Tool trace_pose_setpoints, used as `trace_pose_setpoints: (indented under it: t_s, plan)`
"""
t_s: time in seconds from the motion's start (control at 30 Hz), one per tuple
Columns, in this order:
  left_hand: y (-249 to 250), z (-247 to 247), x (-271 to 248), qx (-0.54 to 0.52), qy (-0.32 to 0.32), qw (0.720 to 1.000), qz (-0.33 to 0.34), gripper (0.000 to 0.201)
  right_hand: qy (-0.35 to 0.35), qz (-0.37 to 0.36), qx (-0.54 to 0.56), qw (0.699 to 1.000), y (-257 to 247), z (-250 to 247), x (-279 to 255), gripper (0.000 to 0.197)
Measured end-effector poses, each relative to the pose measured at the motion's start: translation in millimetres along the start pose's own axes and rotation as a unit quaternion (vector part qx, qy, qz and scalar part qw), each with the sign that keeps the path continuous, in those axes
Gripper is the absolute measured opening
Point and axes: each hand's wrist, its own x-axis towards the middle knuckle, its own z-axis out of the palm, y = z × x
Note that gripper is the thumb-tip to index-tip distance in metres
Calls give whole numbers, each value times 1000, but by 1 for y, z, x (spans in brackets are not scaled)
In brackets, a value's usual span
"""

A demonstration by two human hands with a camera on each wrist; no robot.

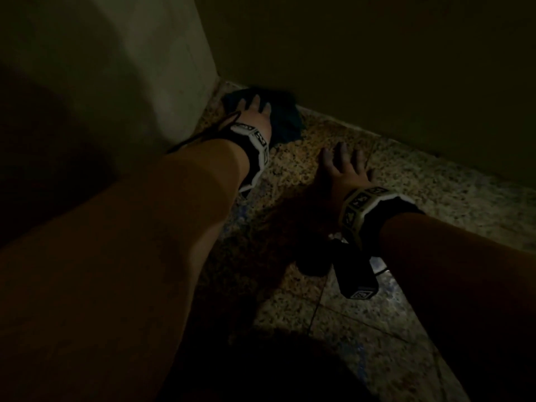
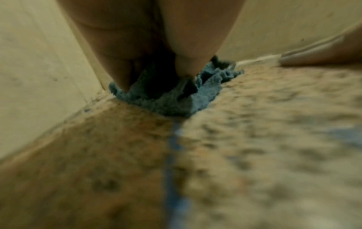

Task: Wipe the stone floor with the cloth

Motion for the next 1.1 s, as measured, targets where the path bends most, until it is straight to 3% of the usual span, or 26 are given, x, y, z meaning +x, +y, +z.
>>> trace_pose_setpoints:
  t_s: [0.23, 0.43, 0.6, 0.8, 0.93, 1.1]
  plan:
    - [-8, 22, -20, 24, 23, 999, 12, 60, 3, 15, -6, 1000, 0, 2, 8, 104]
    - [-20, 54, -57, 32, 0, 999, -10, 59, 24, 10, -4, 1000, -2, 3, 8, 98]
    - [-31, 46, -42, 8, -33, 999, 2, 66, 18, 10, 3, 1000, -4, 1, 7, 95]
    - [-40, 10, -2, 13, -6, 1000, -15, 59, 14, 3, -7, 1000, 0, 1, 9, 93]
    - [-36, -9, 8, -2, -37, 999, -23, 66, 16, 2, 14, 1000, 3, 3, 14, 98]
    - [-46, 20, -14, 17, -23, 1000, -9, 67, 33, -1, 0, 999, 5, 7, 14, 96]
